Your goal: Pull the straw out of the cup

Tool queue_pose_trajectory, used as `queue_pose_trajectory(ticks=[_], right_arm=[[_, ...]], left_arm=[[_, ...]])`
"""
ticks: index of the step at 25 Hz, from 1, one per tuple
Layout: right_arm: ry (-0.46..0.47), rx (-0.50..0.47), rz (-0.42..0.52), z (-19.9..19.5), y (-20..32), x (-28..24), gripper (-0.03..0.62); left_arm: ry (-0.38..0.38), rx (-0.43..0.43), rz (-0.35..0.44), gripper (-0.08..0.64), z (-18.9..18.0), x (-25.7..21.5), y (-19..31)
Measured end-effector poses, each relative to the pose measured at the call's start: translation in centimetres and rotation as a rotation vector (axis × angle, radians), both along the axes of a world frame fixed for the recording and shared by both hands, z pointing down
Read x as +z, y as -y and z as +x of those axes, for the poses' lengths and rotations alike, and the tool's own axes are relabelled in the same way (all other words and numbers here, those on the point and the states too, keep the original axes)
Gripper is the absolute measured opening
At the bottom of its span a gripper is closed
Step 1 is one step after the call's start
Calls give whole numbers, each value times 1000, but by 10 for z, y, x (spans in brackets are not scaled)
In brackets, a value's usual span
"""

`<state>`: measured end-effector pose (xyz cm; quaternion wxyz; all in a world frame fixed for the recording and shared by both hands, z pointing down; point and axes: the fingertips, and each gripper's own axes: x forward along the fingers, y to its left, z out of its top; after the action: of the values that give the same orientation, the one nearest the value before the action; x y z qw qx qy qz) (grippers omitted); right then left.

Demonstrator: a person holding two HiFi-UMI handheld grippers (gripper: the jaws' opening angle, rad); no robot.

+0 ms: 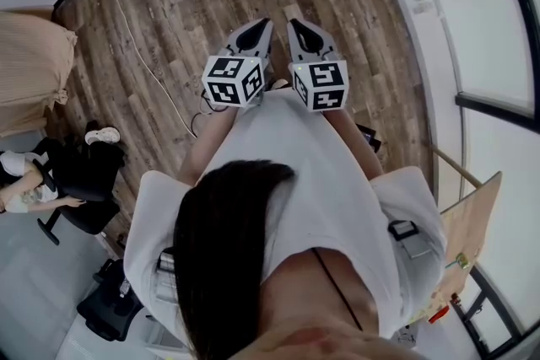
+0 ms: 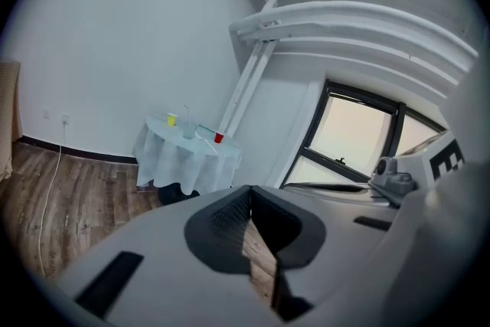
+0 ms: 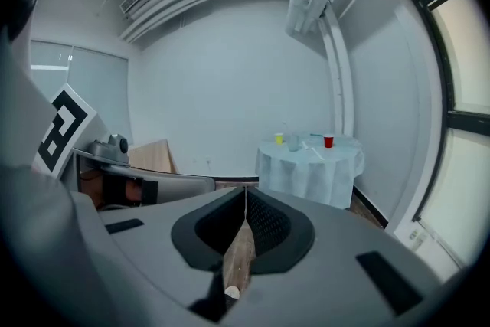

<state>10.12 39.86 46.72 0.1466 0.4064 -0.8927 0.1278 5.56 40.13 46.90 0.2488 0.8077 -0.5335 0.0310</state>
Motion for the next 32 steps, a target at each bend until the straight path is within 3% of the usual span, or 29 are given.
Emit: queue_pose_trajectory(ticks=[11,20,32], right_arm=[[46,26,-49,12,10,9,35],[-9,-25,-54,6,24,18,35],[-22,-9,-85,3,86,29,35]], left_arm=[[-18,12,-21,10,9,8,8],[-28,34,-25,9,18,13,33],[-17,21,-39,9,9,18,100]])
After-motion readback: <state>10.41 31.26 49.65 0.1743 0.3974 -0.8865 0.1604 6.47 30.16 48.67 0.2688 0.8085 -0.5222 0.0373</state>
